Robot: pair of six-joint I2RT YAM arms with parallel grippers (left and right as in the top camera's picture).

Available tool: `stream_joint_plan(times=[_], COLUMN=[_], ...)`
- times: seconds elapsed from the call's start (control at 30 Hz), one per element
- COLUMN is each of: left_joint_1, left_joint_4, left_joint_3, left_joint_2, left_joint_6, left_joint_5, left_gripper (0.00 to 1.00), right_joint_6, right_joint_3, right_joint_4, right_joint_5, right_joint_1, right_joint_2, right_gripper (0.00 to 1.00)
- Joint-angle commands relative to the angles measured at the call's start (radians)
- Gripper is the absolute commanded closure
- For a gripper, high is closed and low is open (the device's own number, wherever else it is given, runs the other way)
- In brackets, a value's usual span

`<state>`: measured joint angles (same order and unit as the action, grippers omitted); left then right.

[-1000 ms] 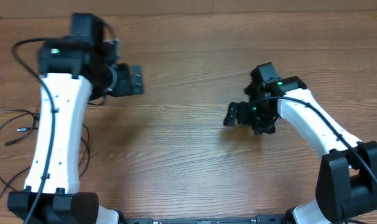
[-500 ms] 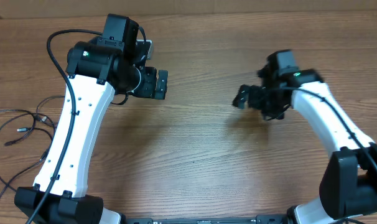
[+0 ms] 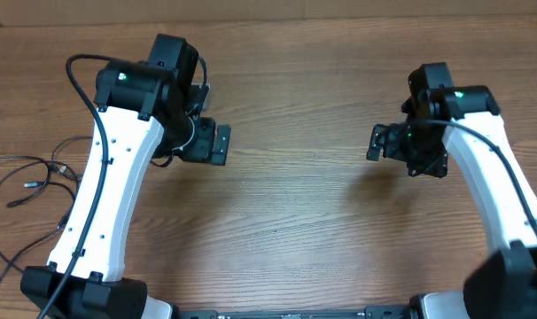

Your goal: Untangle cables

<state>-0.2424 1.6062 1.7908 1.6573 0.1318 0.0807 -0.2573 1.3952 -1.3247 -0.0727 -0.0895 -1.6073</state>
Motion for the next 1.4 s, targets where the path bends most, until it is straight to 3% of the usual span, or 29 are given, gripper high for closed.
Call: stream_joint_plan(times=[0.0,0.2,0.43,0.6,0.8,1.03,1.37], left_joint_1=[0.0,-0.009,-0.006,-0.006,-0.006,-0.006,-0.006], left_joint_4=[0.037,0.046,-0.135,-0.357,-0.55,-0.564,-0.529], left_joint_3=[-0.005,-0.056,-0.277,-0.531,-0.774,-0.852,-0.853], left_joint_2=[0.007,-0.015,-0.165,-0.415,-0.792,-1.023,-1.043], left_joint_6=[0.014,0.014,0.058,0.108,0.11,0.108,0.108], left_joint_5=[-0.021,-0.045,-0.048,-0.127,-0.151,-0.196,-0.196], left_gripper=[0.0,0.01,0.0,0.0,0.01,0.0,0.0], right_joint_6=[0.008,0.027,-0.03,-0.023,-0.023,-0.024,-0.027], right_joint_3=[0.023,-0.077,-0.346,-0.544,-0.62,-0.62,-0.62], right_joint_4=[0.009,0.06,0.233,0.352,0.364,0.335,0.331], right_joint_5=[0.028,0.027,0.023,0.02,0.02,0.019,0.02], right_joint_1=[-0.014,-0.014,-0.014,-0.014,-0.014,-0.014,-0.014], right_joint_2=[0.114,0.243,0.492,0.776,1.069,1.133,1.133], right_gripper=[0.0,0.0,0.0,0.0,0.0,0.0,0.0])
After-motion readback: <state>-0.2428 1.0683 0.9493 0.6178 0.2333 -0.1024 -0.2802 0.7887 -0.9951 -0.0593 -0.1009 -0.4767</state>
